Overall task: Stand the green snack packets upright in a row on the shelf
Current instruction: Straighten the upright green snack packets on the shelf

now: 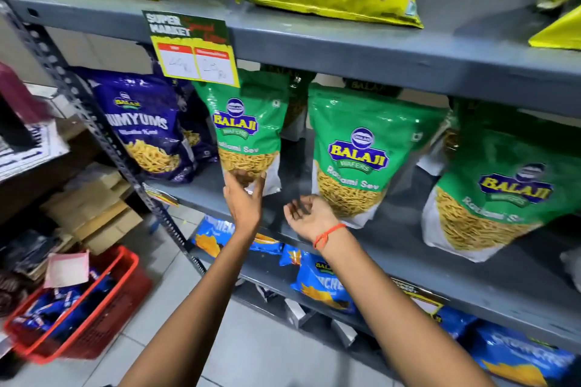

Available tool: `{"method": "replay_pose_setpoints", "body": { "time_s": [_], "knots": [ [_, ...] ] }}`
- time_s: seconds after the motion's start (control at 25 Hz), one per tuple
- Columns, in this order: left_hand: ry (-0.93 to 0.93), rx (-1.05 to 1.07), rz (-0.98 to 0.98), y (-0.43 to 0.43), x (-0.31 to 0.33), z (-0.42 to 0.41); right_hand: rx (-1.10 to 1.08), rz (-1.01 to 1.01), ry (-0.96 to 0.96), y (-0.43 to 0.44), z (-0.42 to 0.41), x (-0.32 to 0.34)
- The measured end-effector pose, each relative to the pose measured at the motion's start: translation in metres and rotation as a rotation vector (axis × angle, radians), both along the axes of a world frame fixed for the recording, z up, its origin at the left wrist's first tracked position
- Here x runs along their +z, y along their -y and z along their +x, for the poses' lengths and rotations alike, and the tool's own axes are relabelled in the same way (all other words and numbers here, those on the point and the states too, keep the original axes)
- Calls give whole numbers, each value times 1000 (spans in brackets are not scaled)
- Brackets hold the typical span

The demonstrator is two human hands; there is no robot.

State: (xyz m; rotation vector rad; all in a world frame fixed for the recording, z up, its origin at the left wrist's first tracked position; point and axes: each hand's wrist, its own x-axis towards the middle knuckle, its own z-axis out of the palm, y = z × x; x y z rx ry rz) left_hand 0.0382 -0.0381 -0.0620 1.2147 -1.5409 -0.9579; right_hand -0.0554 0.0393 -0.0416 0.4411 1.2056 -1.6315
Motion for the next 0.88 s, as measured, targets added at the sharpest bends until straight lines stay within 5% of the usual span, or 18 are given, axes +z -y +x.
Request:
{"method": "replay_pose_setpoints", "body": {
  "time_s": [0.12,0.24,0.32,0.68,0.88],
  "knots": [
    [174,48,69,37,-4,21,124,-112,-238,44,8,-3],
    [173,-140,138,67,-3,30,346,105,-768,76,7,-21],
    [127,-271,161,82,-9,32,471,132,-942,85,7,-24],
    [68,-397,187,105,-14,45,548,172,-1090,104,18,-26],
    [272,-301,204,82,11,38,581,183,-1157,87,7,-15]
  ]
}}
